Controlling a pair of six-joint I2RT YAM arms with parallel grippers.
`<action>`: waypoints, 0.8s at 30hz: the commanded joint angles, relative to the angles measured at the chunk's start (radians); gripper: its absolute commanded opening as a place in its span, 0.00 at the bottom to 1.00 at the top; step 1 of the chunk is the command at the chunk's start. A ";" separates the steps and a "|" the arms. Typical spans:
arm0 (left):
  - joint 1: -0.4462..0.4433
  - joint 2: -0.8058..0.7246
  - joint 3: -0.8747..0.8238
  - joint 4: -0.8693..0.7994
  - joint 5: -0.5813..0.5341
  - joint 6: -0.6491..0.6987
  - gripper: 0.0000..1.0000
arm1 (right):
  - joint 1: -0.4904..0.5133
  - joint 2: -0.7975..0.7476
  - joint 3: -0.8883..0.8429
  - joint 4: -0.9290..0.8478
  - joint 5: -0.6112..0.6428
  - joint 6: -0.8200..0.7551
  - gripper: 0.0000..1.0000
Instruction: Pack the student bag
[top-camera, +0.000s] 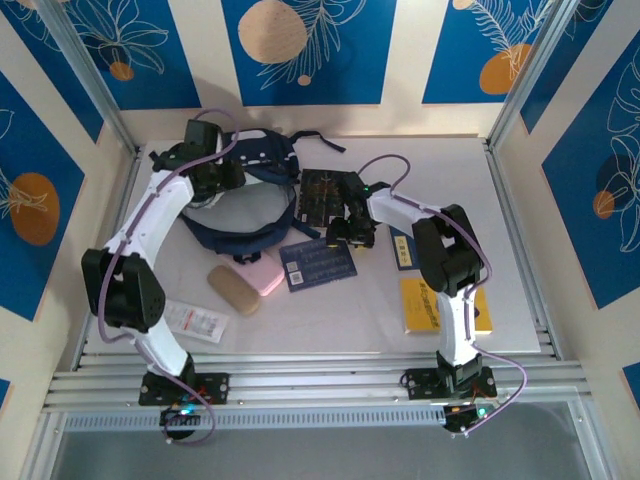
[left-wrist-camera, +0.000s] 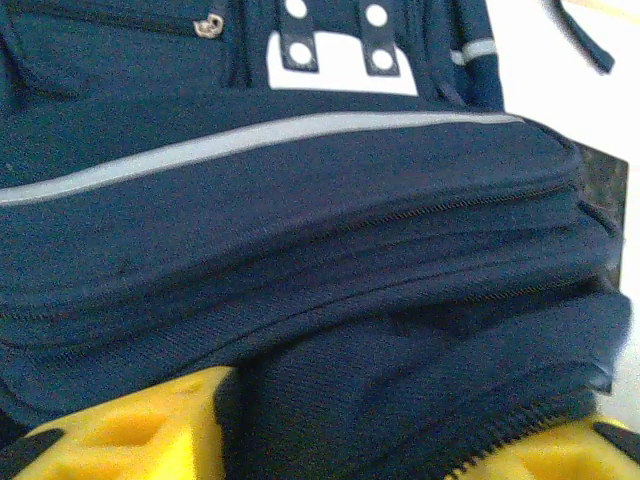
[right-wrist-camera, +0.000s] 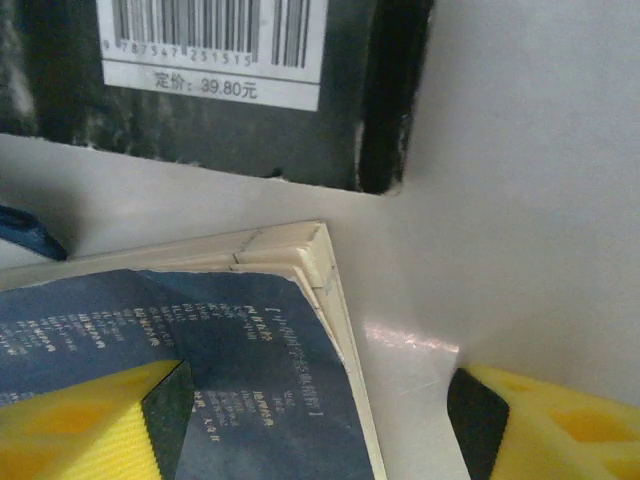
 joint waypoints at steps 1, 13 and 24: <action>-0.059 -0.106 -0.050 0.004 0.013 -0.012 0.57 | 0.015 0.021 -0.001 -0.021 -0.051 -0.020 0.67; -0.309 -0.447 -0.595 0.147 0.164 -0.195 0.53 | 0.040 -0.074 -0.171 0.113 -0.134 0.013 0.46; -0.508 -0.324 -0.820 0.330 0.052 -0.256 0.37 | 0.046 -0.153 -0.278 0.197 -0.181 0.041 0.39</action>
